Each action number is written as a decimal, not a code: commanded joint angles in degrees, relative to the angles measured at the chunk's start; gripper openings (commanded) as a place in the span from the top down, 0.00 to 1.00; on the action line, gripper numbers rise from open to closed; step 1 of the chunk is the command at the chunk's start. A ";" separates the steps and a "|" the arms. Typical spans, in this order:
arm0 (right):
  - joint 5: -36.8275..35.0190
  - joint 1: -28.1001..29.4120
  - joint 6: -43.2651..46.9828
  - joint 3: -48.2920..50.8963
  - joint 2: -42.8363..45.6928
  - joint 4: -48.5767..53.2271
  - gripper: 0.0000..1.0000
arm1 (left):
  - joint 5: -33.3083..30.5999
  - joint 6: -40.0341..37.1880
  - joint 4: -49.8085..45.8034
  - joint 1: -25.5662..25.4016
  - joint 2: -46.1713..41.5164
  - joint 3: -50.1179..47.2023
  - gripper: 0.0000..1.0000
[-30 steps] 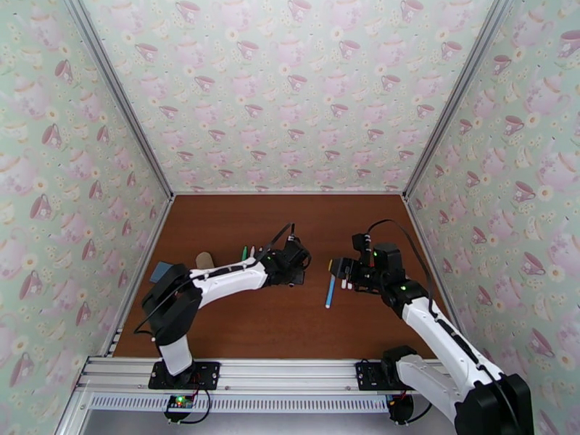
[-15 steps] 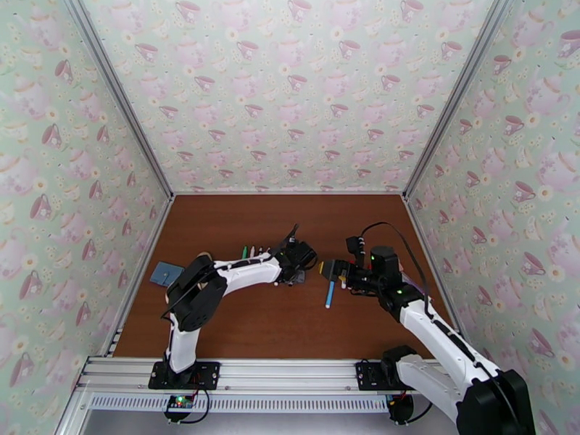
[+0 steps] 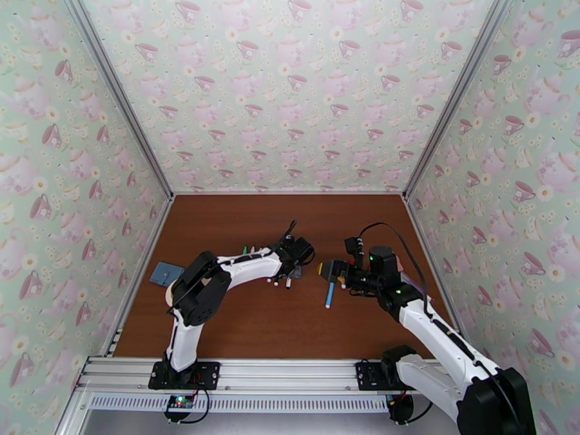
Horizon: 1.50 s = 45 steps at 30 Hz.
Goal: Open the pen caps
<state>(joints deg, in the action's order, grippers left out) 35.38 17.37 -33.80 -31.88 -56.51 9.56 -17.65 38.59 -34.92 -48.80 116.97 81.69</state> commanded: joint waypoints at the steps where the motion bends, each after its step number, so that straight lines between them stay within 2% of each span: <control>1: -0.46 0.48 0.84 -0.05 0.74 1.90 0.00 | -1.37 -1.19 -0.50 0.19 -0.42 0.96 0.67; 7: -3.00 0.56 1.05 0.02 1.19 3.98 0.00 | -1.54 -1.62 -0.47 -0.05 -3.86 0.19 0.66; 11: -12.67 0.51 2.29 -2.25 0.47 13.25 0.01 | 1.17 -2.61 2.99 -1.21 -8.93 -2.83 0.66; 19: -18.51 0.56 0.55 -3.92 -3.57 18.29 0.31 | 13.46 -3.46 17.51 -1.37 -21.01 -17.01 0.63; 21: -20.10 0.61 0.07 -4.84 -5.07 19.35 0.38 | 15.61 -4.21 20.56 -1.37 -24.00 -20.21 0.59; 26: -21.62 0.56 -0.51 -8.23 -11.25 20.52 0.55 | 19.79 -6.32 24.29 -1.40 -30.25 -24.10 0.29; 31: -23.88 0.83 0.11 -12.65 -16.76 21.93 0.60 | 20.75 -6.21 28.05 -1.40 -35.73 -29.72 0.01; 35: -24.85 1.00 0.60 -16.14 -22.05 23.09 0.61 | 22.30 -5.86 30.87 -0.86 -38.64 -31.77 0.00; 38: -25.87 1.31 0.75 -18.25 -25.56 23.30 0.61 | 20.61 -3.53 31.69 -0.78 -40.46 -32.86 0.00; 45: -28.89 2.36 1.13 -21.99 -32.64 23.59 0.64 | 23.13 -4.12 35.01 0.63 -44.02 -37.17 0.00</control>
<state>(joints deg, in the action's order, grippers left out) 8.93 19.07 -33.63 -51.62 -87.35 32.05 3.44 34.09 -2.59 -48.97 74.41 46.74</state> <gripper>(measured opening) 0.358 0.998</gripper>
